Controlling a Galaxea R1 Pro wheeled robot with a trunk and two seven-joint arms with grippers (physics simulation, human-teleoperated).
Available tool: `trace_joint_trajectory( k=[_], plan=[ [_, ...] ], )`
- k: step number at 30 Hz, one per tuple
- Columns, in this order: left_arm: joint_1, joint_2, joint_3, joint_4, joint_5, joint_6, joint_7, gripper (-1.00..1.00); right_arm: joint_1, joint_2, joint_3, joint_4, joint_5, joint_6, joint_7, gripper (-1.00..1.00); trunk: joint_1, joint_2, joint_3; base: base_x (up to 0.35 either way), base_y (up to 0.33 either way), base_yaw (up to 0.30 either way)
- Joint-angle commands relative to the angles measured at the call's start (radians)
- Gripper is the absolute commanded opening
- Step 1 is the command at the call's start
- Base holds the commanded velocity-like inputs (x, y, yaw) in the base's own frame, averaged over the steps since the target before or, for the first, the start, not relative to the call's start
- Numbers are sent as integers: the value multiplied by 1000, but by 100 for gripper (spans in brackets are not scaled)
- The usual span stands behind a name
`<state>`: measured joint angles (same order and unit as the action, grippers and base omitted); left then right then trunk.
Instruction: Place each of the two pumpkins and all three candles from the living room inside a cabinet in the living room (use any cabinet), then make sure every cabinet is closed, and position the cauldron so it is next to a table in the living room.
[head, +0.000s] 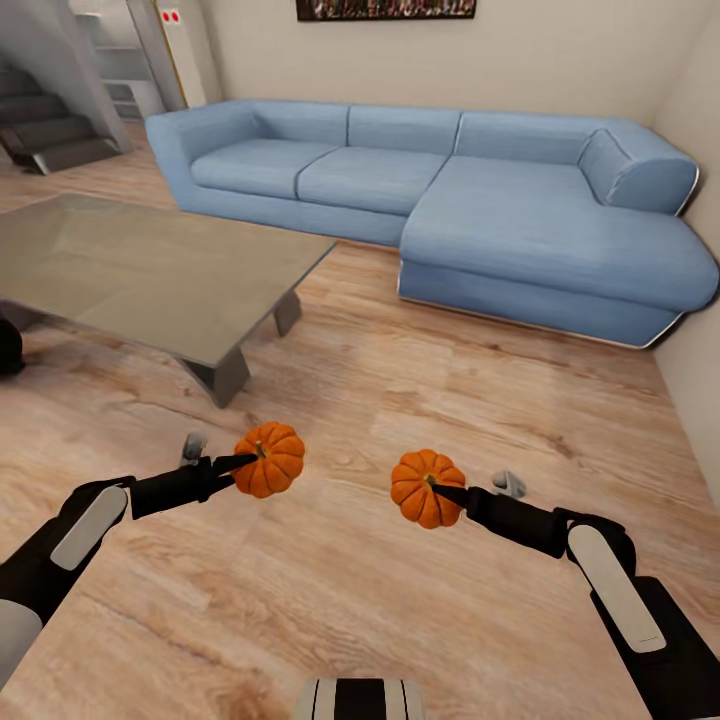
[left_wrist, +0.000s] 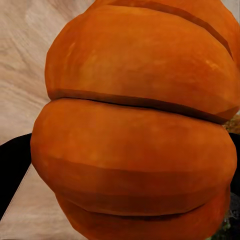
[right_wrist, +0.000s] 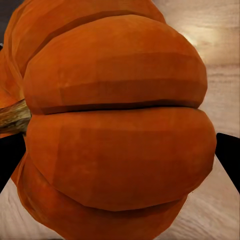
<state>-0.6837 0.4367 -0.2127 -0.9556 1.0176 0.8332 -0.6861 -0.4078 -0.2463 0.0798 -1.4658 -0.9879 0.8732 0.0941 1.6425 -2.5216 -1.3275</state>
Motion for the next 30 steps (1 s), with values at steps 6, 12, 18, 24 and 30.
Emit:
trace_joint_trajectory(
  k=[6, 12, 18, 24, 30],
  plan=[
    [-1, 1, -2, 0, 12, 7, 1, -100, 0, -1, 0, -1, 1, 3, 7, -100, 0, 0, 2, 0, 0, 255],
    [-1, 1, -2, 0, 12, 7, 1, -100, 0, -1, 1, -1, 2, 3, 7, -100, 0, 0, 2, 0, 0, 60],
    [-1, 1, -2, 0, 12, 7, 2, -100, 0, -1, 1, -1, 0, 3, 7, -100, 0, 0, 2, 0, 0, 5],
    [-1, 1, -2, 0, 12, 7, 2, -100, 0, -1, 2, -1, 2, 3, 7, -100, 0, 0, 2, 0, 0, 143],
    [-1, 1, -2, 0, 12, 7, 1, -100, 0, 0, 2, -1, 3, 3, 7, -100, 0, 0, 2, 0, 0, 265]
  ],
)
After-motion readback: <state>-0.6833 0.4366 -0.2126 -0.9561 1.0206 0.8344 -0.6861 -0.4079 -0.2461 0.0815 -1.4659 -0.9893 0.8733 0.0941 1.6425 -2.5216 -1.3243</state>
